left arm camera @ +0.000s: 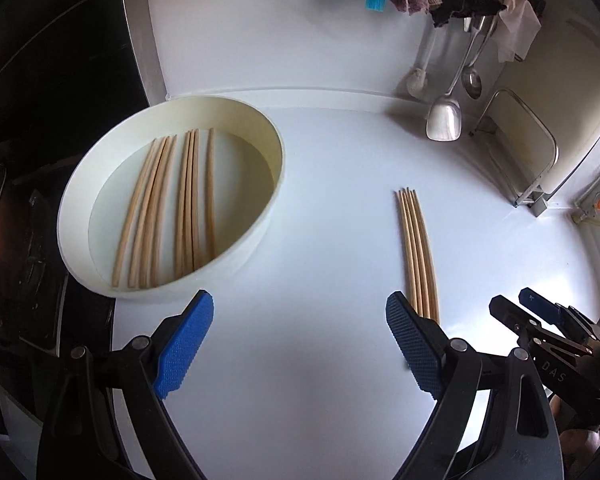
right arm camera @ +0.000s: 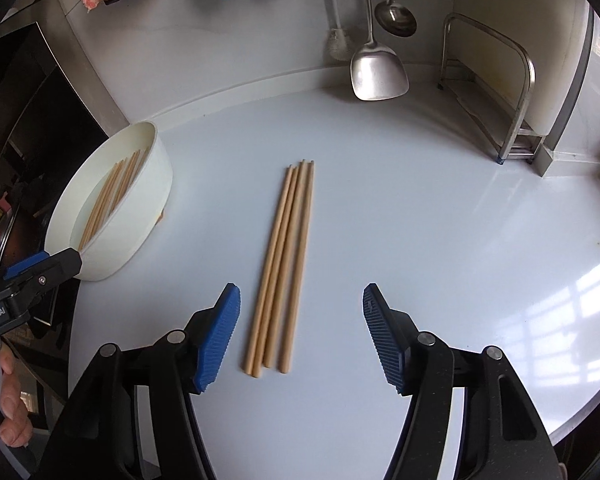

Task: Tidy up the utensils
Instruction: 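Withdraw both open tools from the basin toward the remaining chopsticks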

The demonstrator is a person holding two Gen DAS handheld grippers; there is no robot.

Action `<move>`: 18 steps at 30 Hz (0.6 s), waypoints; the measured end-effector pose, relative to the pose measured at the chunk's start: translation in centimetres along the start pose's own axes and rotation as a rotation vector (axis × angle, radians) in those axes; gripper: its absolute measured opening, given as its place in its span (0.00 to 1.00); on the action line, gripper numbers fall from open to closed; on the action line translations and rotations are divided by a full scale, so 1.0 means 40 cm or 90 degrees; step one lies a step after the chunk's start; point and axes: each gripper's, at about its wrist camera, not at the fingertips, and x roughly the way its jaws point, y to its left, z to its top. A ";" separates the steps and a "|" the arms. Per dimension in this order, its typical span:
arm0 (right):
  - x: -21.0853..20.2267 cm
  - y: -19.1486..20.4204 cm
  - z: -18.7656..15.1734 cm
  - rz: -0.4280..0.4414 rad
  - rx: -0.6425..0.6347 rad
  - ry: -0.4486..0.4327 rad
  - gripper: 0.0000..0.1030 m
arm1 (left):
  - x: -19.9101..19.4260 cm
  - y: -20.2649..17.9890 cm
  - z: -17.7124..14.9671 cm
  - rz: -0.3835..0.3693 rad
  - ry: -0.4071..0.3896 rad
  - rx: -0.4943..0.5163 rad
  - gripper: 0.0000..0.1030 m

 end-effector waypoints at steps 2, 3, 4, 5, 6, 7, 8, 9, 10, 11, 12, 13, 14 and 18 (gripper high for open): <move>0.016 -0.027 -0.008 0.006 0.001 0.009 0.60 | -0.001 -0.021 -0.020 0.004 0.010 -0.011 0.84; 0.025 -0.040 -0.011 0.008 0.002 0.015 0.60 | 0.000 -0.028 -0.028 0.005 0.014 -0.015 0.84; 0.033 -0.046 -0.013 0.007 0.001 0.019 0.60 | 0.002 -0.034 -0.036 0.007 0.017 -0.017 0.84; 0.041 -0.052 -0.013 0.006 0.000 0.021 0.60 | 0.004 -0.039 -0.042 0.011 0.019 -0.016 0.84; 0.046 -0.057 -0.013 0.007 0.000 0.020 0.60 | 0.006 -0.043 -0.047 0.018 0.021 -0.014 0.84; 0.050 -0.058 -0.011 0.007 0.000 0.017 0.60 | 0.008 -0.048 -0.052 0.024 0.024 -0.014 0.84; 0.055 -0.057 -0.009 0.008 -0.002 0.013 0.60 | 0.009 -0.051 -0.053 0.027 0.025 -0.014 0.84; 0.060 -0.056 -0.008 0.006 -0.006 0.009 0.60 | 0.010 -0.054 -0.054 0.025 0.024 -0.013 0.84; 0.066 -0.056 -0.007 0.002 -0.010 0.005 0.60 | 0.012 -0.057 -0.053 0.021 0.022 -0.011 0.88; 0.073 -0.052 -0.007 -0.001 -0.015 0.000 0.60 | 0.016 -0.060 -0.053 0.015 0.015 -0.007 0.91; 0.081 -0.049 -0.007 -0.007 -0.022 -0.008 0.60 | 0.021 -0.063 -0.053 0.006 0.002 -0.003 0.92; 0.092 -0.044 -0.005 -0.019 -0.030 -0.013 0.60 | 0.030 -0.069 -0.053 -0.001 -0.009 0.001 0.92; 0.103 -0.040 -0.002 -0.028 -0.034 -0.015 0.60 | 0.045 -0.075 -0.051 -0.004 -0.018 0.006 0.92; 0.146 -0.047 0.014 -0.001 -0.005 -0.015 0.60 | 0.114 -0.076 -0.038 -0.012 -0.033 -0.005 0.92</move>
